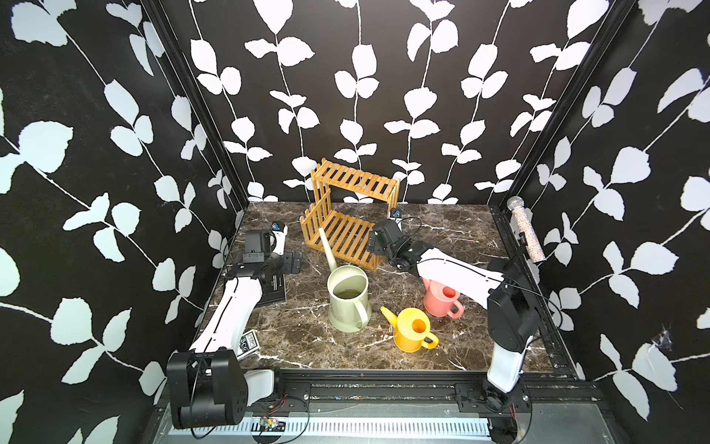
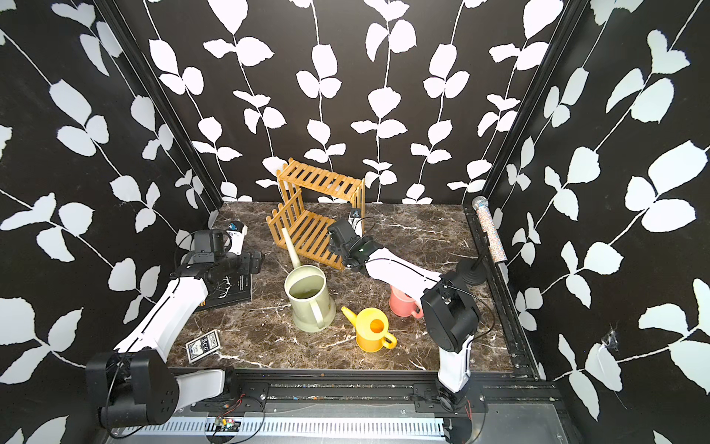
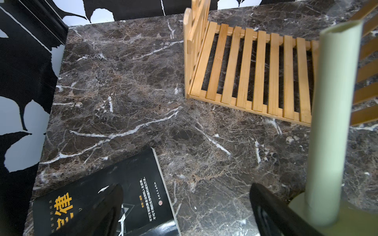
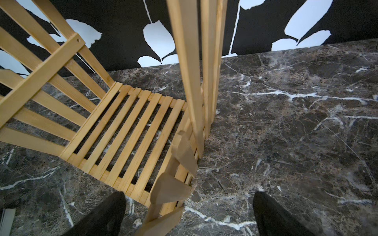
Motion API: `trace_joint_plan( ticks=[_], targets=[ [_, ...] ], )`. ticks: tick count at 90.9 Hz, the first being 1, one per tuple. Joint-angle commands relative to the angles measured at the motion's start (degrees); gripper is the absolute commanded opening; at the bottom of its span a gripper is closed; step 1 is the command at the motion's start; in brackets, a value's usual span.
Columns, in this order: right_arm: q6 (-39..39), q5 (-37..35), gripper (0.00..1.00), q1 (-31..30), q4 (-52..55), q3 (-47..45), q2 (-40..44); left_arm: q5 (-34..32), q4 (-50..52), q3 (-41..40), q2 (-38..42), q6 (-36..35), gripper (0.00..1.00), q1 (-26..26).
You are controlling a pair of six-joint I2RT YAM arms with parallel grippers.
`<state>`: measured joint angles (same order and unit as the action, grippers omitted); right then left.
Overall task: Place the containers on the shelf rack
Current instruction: Adjust the shelf at the center of the board.
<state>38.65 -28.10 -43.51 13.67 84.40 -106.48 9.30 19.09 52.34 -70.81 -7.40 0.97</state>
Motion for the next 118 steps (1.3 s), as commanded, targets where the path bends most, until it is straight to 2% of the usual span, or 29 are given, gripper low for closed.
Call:
trace_joint_plan(
  ticks=[1, 19, 28, 50, 82, 97, 118],
  targets=[
    [1.9, -3.8, 0.99, -0.2, 2.6, 2.2, -0.8, 1.2, -0.1, -0.6, 1.5, 0.0, 0.98, 0.4],
    [-1.6, -3.7, 0.97, 0.6, 3.7, 3.4, -1.8, 1.6, -1.0, -0.9, 1.1, -0.1, 0.98, 0.5],
    [-1.4, -2.5, 0.92, 1.9, 6.8, 4.9, -2.3, 2.4, 0.3, 0.0, 1.0, -0.1, 0.98, 0.4],
    [-1.9, 0.4, 0.84, 5.7, 6.8, 3.4, -1.5, 2.2, 0.7, 0.3, 1.0, -0.4, 0.99, 0.5],
    [-7.8, 3.5, 0.69, 10.2, 6.1, 3.0, -0.5, 2.1, -1.3, -1.2, 0.7, -0.9, 0.98, 0.6],
    [-8.6, 5.2, 0.67, 12.8, 6.8, 2.5, 0.1, 2.5, 0.0, -0.5, 0.7, -0.8, 0.98, 0.7],
    [-11.2, 8.0, 0.58, 16.5, 7.1, 2.2, 0.9, 2.7, 0.2, -0.3, 0.6, -0.9, 0.98, 0.6]
  ],
)
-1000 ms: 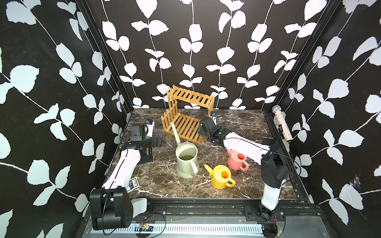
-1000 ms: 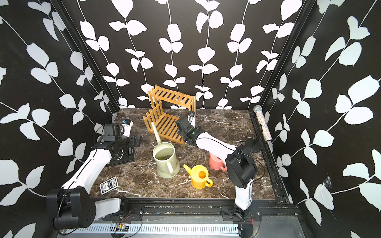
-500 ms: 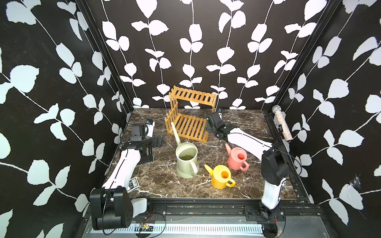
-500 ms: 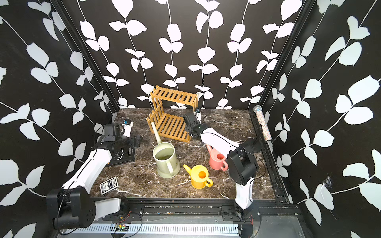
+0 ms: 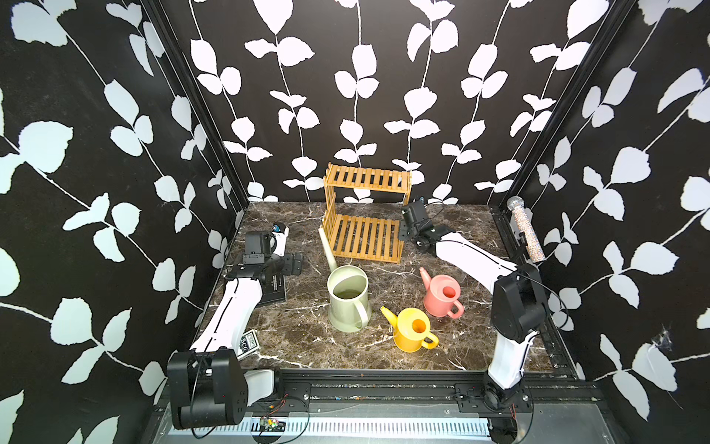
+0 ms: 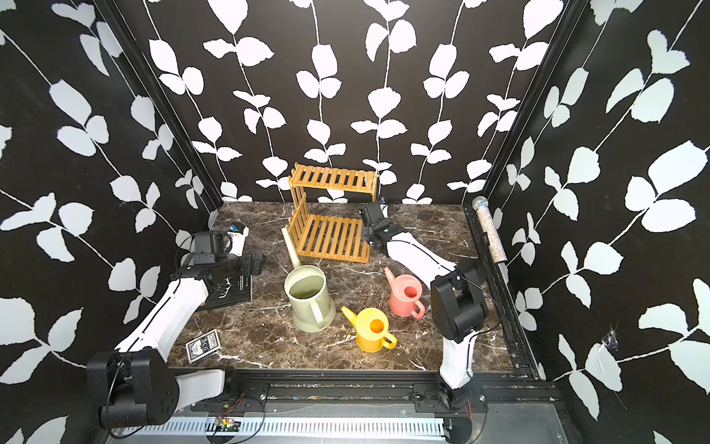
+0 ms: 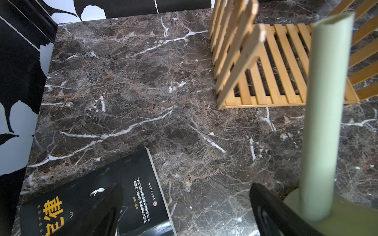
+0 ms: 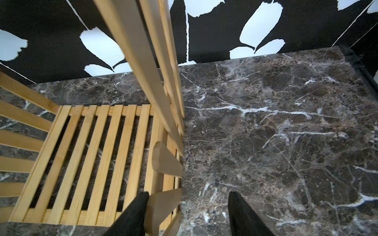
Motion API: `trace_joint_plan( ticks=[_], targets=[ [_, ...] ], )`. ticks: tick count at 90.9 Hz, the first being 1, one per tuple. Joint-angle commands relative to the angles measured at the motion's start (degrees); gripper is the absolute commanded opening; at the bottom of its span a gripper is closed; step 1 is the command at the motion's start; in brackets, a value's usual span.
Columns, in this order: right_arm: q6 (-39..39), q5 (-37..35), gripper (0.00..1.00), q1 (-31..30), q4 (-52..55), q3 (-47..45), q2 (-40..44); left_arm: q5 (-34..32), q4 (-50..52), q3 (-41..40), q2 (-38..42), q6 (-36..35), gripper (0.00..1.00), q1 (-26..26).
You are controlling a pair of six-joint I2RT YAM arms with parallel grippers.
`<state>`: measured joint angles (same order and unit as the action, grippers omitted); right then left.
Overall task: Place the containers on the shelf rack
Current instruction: Adjust the shelf at the center of the board.
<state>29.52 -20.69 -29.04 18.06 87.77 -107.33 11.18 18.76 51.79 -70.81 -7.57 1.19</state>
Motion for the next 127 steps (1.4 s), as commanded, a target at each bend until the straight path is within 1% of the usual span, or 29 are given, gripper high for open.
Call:
trace_joint_plan(
  ticks=[1, 13, 24, 37, 46, 56, 65, 76, 85, 99, 107, 116, 127],
  targets=[
    [-2.2, 0.9, 0.58, 2.1, 2.7, -1.2, 1.8, 0.7, 0.6, 0.3, 0.6, -0.7, 0.98, 0.4],
    [-4.6, 2.1, 0.56, 3.4, 3.1, -0.4, 1.6, 0.8, -0.9, -0.8, 0.5, -0.9, 0.98, 0.4],
    [-5.0, 2.5, 0.56, 4.1, 3.6, -0.6, 2.2, 1.3, 0.5, 0.3, 0.3, -0.6, 0.98, 0.4],
    [-6.6, 4.0, 0.53, 4.5, 2.6, -0.6, 2.0, 1.4, -0.8, -0.6, 0.0, -0.6, 0.99, 0.5],
    [-7.5, 4.6, 0.47, 4.6, 2.4, 0.0, 1.8, 1.3, 0.3, 0.2, 0.4, -0.6, 0.98, 0.5],
    [-9.1, 6.8, 0.38, 4.9, 1.3, 0.7, 1.0, 0.9, -0.7, -0.6, 0.6, -0.9, 0.98, 0.5],
    [-9.0, 8.8, 0.30, 4.9, 2.5, 1.8, 0.4, 1.2, 0.1, -0.3, 0.6, -0.8, 0.98, 0.5],
    [-8.7, 10.7, 0.24, 4.9, 2.4, 1.7, 0.6, 0.9, -0.4, -0.2, 0.7, -0.9, 0.99, 0.6],
    [-8.9, 11.2, 0.18, 4.9, 2.9, 1.1, 1.0, 1.2, -0.8, -0.8, 0.5, -0.7, 0.98, 0.6],
    [-12.0, 11.5, 0.15, 4.9, 3.2, 0.1, 2.4, 1.3, -0.4, -0.5, 0.6, -0.7, 0.98, 0.6],
    [-14.5, 10.0, 0.14, 5.0, 3.7, -0.2, 3.0, 1.6, -1.0, -0.9, 0.5, -0.6, 0.99, 0.6],
    [-15.7, 10.2, 0.13, 5.8, 4.5, -0.1, 3.3, 1.8, 0.0, -0.2, 0.5, -0.5, 0.99, 0.6],
    [-17.7, 10.1, 0.11, 6.4, 4.5, -0.3, 3.4, 1.3, -1.3, -1.2, 0.4, -0.9, 0.98, 0.6]
  ],
)
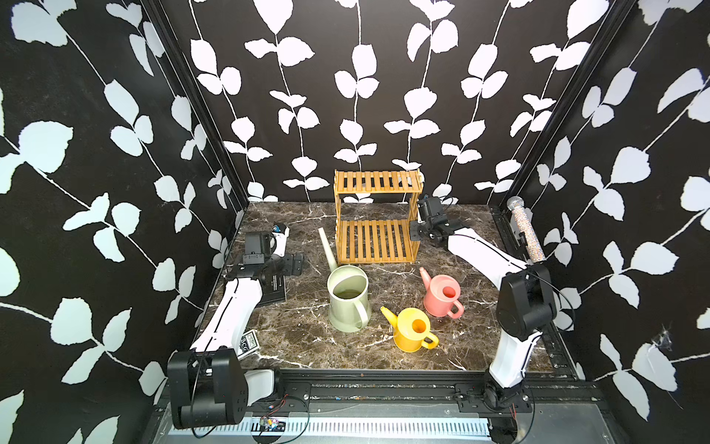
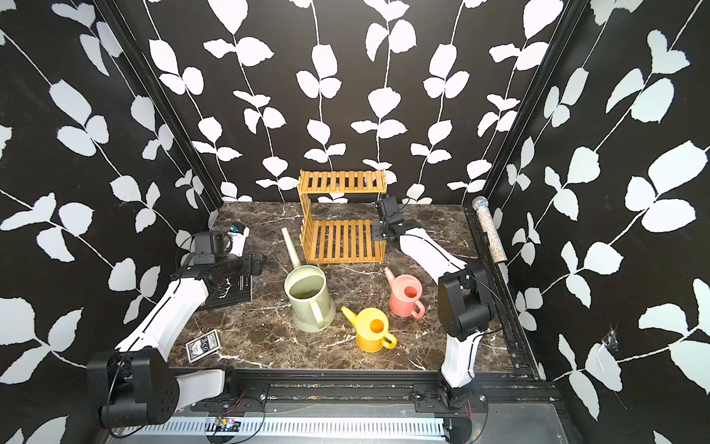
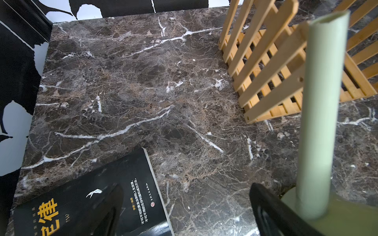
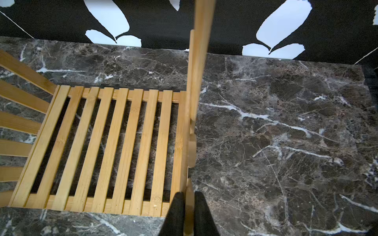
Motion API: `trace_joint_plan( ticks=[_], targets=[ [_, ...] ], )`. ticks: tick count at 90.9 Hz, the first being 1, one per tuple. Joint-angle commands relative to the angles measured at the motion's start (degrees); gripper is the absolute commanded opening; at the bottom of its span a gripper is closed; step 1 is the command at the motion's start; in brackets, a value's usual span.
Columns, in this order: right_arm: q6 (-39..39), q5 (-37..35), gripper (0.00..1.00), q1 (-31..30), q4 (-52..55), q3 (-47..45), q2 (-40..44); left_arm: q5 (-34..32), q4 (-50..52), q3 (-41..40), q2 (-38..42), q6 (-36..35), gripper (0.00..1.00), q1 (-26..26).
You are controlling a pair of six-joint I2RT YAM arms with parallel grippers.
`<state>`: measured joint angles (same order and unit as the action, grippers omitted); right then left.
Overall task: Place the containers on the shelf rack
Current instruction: Adjust the shelf at the center of the board.
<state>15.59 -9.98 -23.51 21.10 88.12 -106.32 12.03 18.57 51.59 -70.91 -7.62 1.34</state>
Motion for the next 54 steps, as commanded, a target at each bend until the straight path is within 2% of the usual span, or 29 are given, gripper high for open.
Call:
trace_joint_plan(
  ticks=[1, 24, 54],
  targets=[
    [-3.9, -0.7, 0.11, 0.9, 1.7, -0.6, 2.5, 0.5, -1.2, -1.0, 0.6, -0.9, 0.98, 0.4],
    [-2.8, -0.8, 0.10, 1.6, 2.3, -2.1, 4.0, 0.6, -1.1, -0.9, 0.3, -0.9, 0.98, 0.4],
    [4.7, -2.7, 0.10, 1.7, 2.8, -4.6, 5.4, 1.0, -0.3, -0.4, 0.6, -0.7, 0.99, 0.4]
  ],
)
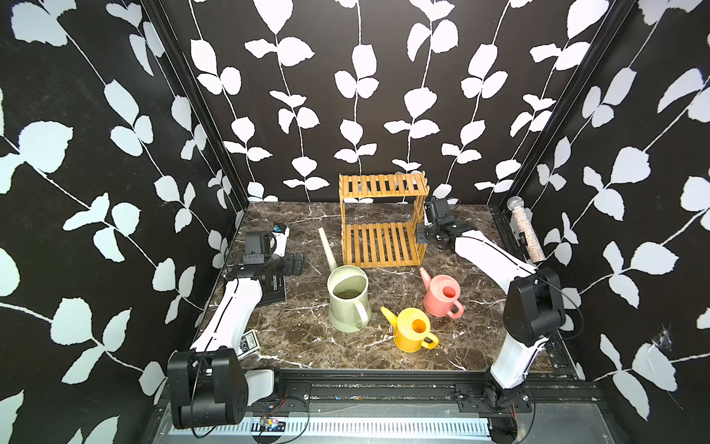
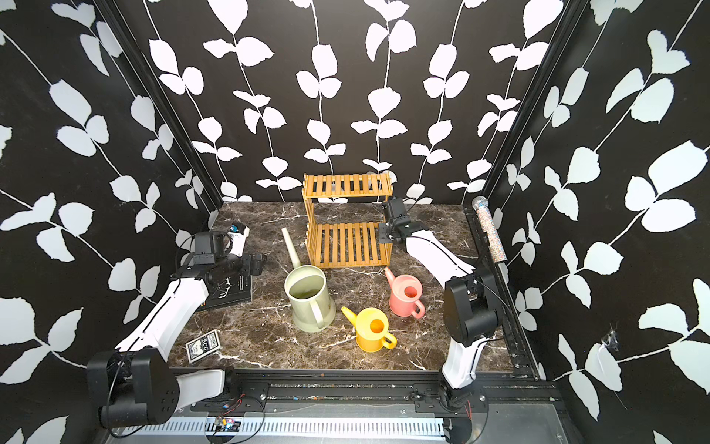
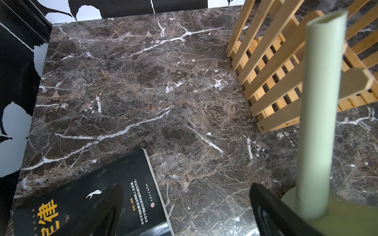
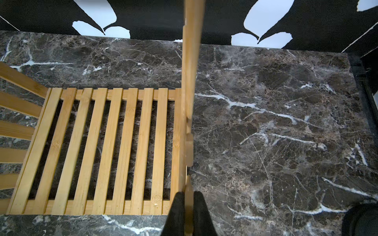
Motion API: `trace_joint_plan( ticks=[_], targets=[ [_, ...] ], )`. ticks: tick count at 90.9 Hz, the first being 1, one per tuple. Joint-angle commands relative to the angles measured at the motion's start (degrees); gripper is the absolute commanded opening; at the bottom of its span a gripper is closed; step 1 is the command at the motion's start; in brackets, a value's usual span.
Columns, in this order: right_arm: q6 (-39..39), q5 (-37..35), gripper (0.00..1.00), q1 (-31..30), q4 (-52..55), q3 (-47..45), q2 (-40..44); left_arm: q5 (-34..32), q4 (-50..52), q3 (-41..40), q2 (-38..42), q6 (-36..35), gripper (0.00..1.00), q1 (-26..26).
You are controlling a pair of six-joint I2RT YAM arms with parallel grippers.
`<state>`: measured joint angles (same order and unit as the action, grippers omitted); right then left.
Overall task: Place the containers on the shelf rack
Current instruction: Adjust the shelf at the center of the board.
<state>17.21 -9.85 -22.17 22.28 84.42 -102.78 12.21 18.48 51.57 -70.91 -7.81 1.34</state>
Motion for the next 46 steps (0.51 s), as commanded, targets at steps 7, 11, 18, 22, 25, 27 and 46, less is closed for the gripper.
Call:
trace_joint_plan(
  ticks=[7, 11, 18, 22, 25, 27, 46],
  targets=[
    [4.2, -3.0, 0.09, 0.4, 1.6, -0.7, 1.8, 0.7, -0.5, -0.7, 0.7, -0.6, 0.99, 0.4],
    [5.0, -3.0, 0.09, 0.3, 1.4, -0.9, 1.9, 0.7, -1.2, -1.1, 0.7, -0.6, 0.99, 0.4],
    [6.1, -3.2, 0.09, 0.3, 0.8, -1.2, 1.8, 1.0, -0.9, -0.9, 0.6, -0.5, 0.98, 0.4],
    [6.6, -3.4, 0.09, 0.3, 0.7, -1.0, 1.7, 1.0, -0.3, -0.5, 0.8, -0.5, 0.98, 0.4],
    [6.7, -3.3, 0.08, 0.3, 0.7, -0.6, 1.5, 0.9, -0.1, -0.4, 0.8, -0.6, 0.99, 0.5],
    [6.7, -3.2, 0.08, 0.3, 0.7, -0.4, 1.3, 0.8, -0.2, -0.4, 0.8, -0.7, 0.99, 0.4],
    [5.5, -1.7, 0.08, 0.2, 0.0, 1.0, 0.1, 0.9, -0.1, -0.4, 0.9, -0.7, 0.98, 0.4]
  ],
)
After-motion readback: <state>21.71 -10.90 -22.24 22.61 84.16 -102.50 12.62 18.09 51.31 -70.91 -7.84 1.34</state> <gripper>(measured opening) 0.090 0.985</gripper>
